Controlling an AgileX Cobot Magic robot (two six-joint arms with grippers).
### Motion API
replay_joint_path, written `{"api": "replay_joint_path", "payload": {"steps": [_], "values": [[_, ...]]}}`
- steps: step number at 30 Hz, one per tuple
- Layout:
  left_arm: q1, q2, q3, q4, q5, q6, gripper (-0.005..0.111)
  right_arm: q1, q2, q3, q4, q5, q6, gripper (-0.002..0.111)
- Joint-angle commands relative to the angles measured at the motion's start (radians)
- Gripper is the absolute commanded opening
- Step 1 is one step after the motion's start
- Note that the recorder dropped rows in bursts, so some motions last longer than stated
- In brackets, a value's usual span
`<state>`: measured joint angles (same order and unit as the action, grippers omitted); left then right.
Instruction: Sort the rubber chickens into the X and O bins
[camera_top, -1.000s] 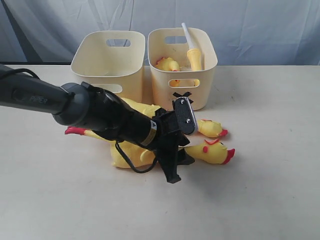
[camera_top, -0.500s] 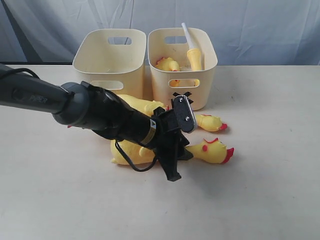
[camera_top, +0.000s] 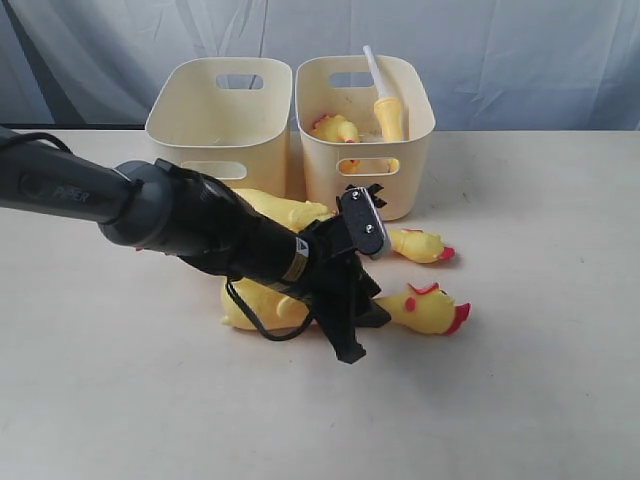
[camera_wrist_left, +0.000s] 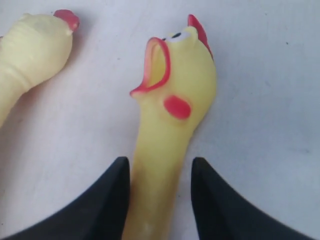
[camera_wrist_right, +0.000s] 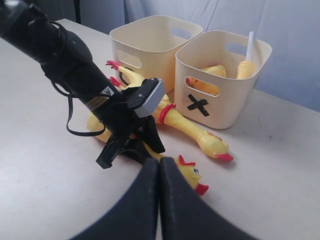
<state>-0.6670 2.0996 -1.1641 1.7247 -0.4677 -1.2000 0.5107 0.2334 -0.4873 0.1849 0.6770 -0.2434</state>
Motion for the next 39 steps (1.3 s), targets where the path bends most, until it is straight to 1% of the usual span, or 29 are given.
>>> {"api": "replay_joint_path", "payload": {"steps": [1, 5, 9, 13, 15, 18, 24, 27, 31, 32, 34, 39], "values": [[-0.006, 0.004, 0.017, 0.02, -0.112, -0.03, 0.039, -0.002, -0.006, 0.004, 0.0, 0.0, 0.001, 0.0], [-0.006, -0.014, 0.017, 0.02, -0.101, 0.008, 0.04, -0.002, -0.006, 0.004, 0.0, 0.0, 0.001, 0.0], [-0.006, -0.049, 0.017, 0.02, -0.063, 0.034, 0.047, -0.002, -0.006, 0.004, 0.0, 0.0, 0.001, 0.0], [-0.006, -0.068, 0.017, 0.02, 0.016, 0.058, 0.055, -0.002, -0.006, 0.004, 0.0, 0.0, 0.001, 0.0], [-0.006, -0.068, 0.017, 0.02, 0.042, 0.082, 0.058, -0.002, -0.006, 0.004, 0.0, 0.0, 0.001, 0.0], [-0.006, -0.056, 0.017, 0.02, 0.054, 0.142, 0.058, -0.002, -0.006, 0.004, 0.0, 0.0, 0.001, 0.0], [-0.008, -0.017, 0.017, 0.02, 0.06, 0.165, 0.058, -0.002, -0.006, 0.004, 0.0, 0.0, 0.001, 0.0], [-0.035, -0.001, 0.017, 0.02, 0.093, 0.198, 0.058, -0.002, -0.006, 0.004, 0.0, 0.0, 0.001, 0.0], [-0.076, 0.022, 0.017, 0.02, 0.094, 0.181, 0.057, -0.002, -0.006, 0.004, 0.0, 0.0, 0.001, 0.0], [-0.086, 0.024, 0.017, 0.02, 0.096, 0.154, 0.057, -0.002, -0.006, 0.004, 0.0, 0.0, 0.001, 0.0], [-0.092, 0.024, 0.017, 0.02, 0.098, 0.12, 0.057, -0.002, -0.006, 0.004, 0.0, 0.0, 0.001, 0.0], [-0.092, 0.024, 0.017, 0.02, 0.106, 0.109, 0.057, -0.002, -0.006, 0.004, 0.0, 0.0, 0.001, 0.0]]}}
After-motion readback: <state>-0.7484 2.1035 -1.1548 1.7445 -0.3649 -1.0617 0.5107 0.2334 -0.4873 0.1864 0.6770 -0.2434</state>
